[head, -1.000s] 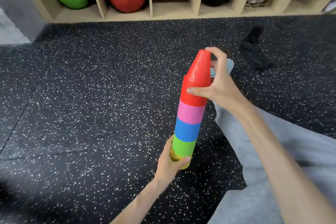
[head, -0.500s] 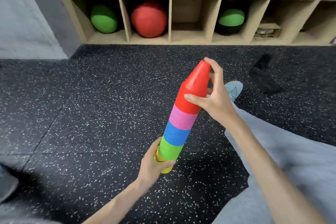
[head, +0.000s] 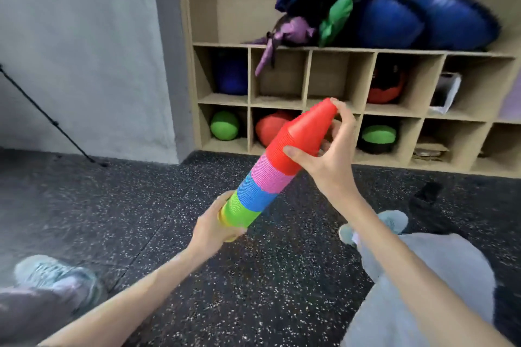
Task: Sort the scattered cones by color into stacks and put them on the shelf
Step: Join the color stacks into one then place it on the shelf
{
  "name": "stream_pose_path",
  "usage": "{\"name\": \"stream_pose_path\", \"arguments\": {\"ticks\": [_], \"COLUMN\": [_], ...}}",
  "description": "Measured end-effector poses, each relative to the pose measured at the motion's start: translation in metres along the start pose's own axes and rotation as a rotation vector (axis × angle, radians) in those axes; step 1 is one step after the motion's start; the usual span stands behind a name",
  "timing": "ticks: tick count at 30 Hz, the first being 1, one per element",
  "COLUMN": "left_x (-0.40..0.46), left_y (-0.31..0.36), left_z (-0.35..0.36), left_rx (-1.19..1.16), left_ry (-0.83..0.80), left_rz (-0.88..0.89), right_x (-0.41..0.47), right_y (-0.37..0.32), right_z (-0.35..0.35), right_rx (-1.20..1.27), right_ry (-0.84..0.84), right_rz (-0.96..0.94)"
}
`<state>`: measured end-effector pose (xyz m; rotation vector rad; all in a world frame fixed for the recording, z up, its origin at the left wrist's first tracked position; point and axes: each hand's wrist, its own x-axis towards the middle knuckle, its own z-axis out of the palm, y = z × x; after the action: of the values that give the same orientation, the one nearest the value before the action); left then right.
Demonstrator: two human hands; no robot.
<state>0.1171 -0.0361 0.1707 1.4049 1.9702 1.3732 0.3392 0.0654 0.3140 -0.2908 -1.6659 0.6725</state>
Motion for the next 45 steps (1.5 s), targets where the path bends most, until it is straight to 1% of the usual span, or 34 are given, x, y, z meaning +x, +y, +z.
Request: {"name": "stream_pose_path", "arguments": {"ticks": [4,9,11,15,21,25,28,33,37,41,45], "left_x": [-0.009,-0.009,-0.006,0.007,0.039,0.06,0.075,0.088,0.097,0.119,0.157], "left_y": [0.044,0.077,0.083,0.094,0.144,0.17,0.178,0.167,0.141,0.105,0.069], "left_z": [-0.052,-0.097,-0.107,-0.124,-0.148,-0.173,-0.186,-0.192,-0.183,-0.174,-0.167], "left_rx": [0.039,0.082,0.106,0.145,0.234,0.342,0.358,0.328,0.314,0.302,0.311], "left_ry": [0.096,0.153,0.152,0.118,0.094,0.079,0.094,0.17,0.213,0.243,0.256], "left_rz": [0.119,0.232,0.258,0.275,0.366,0.422,0.449,0.472,0.483,0.455,0.429], "right_x": [0.014,0.026,0.032,0.053,0.103,0.126,0.139,0.145,0.142,0.145,0.159], "right_y": [-0.051,-0.093,-0.098,-0.107,-0.126,-0.131,-0.132,-0.122,-0.101,-0.062,-0.007], "right_z": [0.003,0.005,0.006,0.004,-0.001,0.001,0.008,0.023,0.037,0.055,0.076], "right_rx": [0.005,0.101,0.12,0.084,0.05,-0.012,0.007,0.035,0.037,0.067,0.134], "right_ry": [0.026,0.07,0.08,0.026,0.082,0.126,0.146,0.167,0.157,0.134,0.094], "right_rz": [-0.128,-0.168,-0.184,-0.242,-0.345,-0.368,-0.377,-0.375,-0.383,-0.336,-0.283]}}
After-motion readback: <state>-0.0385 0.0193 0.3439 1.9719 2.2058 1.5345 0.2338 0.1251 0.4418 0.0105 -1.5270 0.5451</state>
